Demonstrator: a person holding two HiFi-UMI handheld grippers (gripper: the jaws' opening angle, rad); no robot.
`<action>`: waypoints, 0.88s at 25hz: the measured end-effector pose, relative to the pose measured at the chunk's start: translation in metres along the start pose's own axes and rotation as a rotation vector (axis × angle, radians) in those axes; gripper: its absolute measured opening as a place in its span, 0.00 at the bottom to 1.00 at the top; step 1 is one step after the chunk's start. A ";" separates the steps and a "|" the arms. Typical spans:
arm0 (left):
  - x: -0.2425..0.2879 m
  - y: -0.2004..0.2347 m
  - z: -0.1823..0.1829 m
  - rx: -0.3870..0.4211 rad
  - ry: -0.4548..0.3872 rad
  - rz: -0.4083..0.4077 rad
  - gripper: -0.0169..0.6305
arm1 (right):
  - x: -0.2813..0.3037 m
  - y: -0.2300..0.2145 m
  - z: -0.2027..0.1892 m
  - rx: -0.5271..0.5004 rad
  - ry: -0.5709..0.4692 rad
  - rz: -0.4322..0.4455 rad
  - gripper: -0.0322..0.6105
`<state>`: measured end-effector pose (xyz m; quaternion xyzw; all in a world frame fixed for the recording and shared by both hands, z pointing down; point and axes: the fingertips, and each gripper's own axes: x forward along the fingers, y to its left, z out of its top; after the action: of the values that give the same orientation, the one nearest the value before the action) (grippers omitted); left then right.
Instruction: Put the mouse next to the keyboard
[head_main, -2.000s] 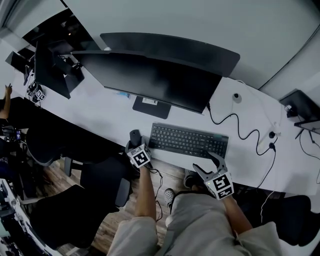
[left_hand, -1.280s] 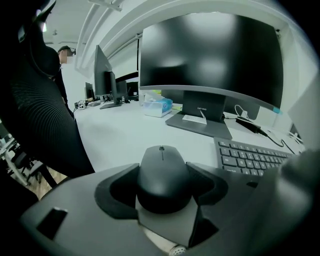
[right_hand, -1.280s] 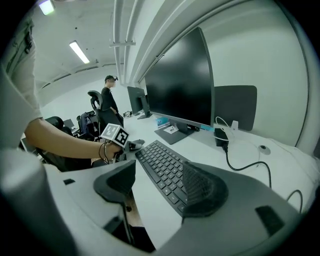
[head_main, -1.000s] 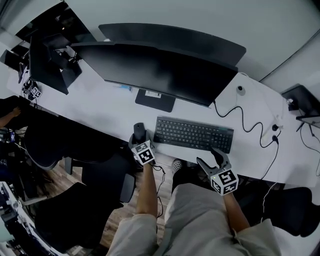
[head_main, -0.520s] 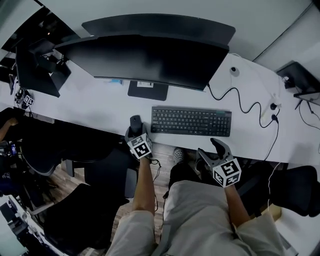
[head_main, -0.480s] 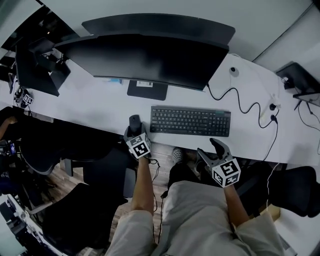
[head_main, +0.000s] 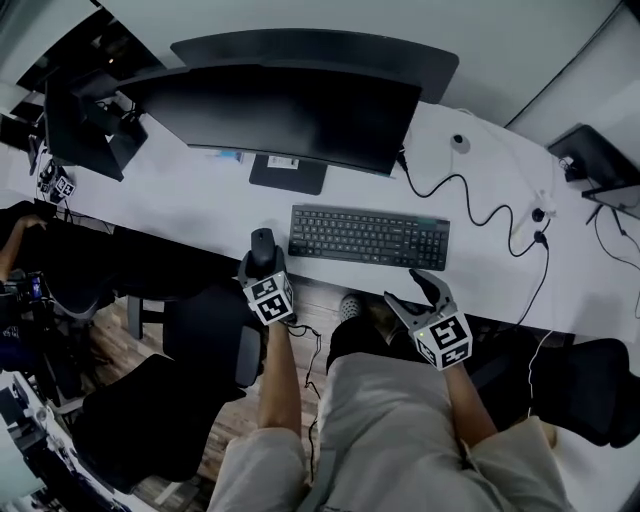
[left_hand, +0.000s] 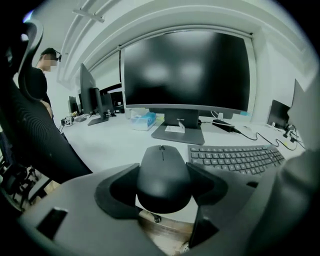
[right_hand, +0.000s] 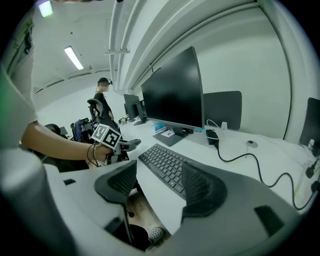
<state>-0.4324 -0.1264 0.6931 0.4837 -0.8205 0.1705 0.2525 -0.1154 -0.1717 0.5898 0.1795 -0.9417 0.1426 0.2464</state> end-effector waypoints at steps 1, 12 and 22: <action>-0.006 -0.007 0.005 -0.004 -0.021 -0.006 0.49 | -0.003 -0.002 0.002 0.001 -0.009 0.005 0.50; -0.057 -0.125 0.051 -0.021 -0.175 -0.105 0.49 | -0.050 -0.037 0.000 -0.041 -0.050 0.003 0.49; -0.080 -0.231 0.054 0.004 -0.193 -0.210 0.49 | -0.097 -0.062 -0.002 -0.010 -0.116 0.005 0.48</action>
<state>-0.2106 -0.2076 0.6111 0.5814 -0.7856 0.0974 0.1879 -0.0102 -0.2006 0.5532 0.1839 -0.9555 0.1278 0.1920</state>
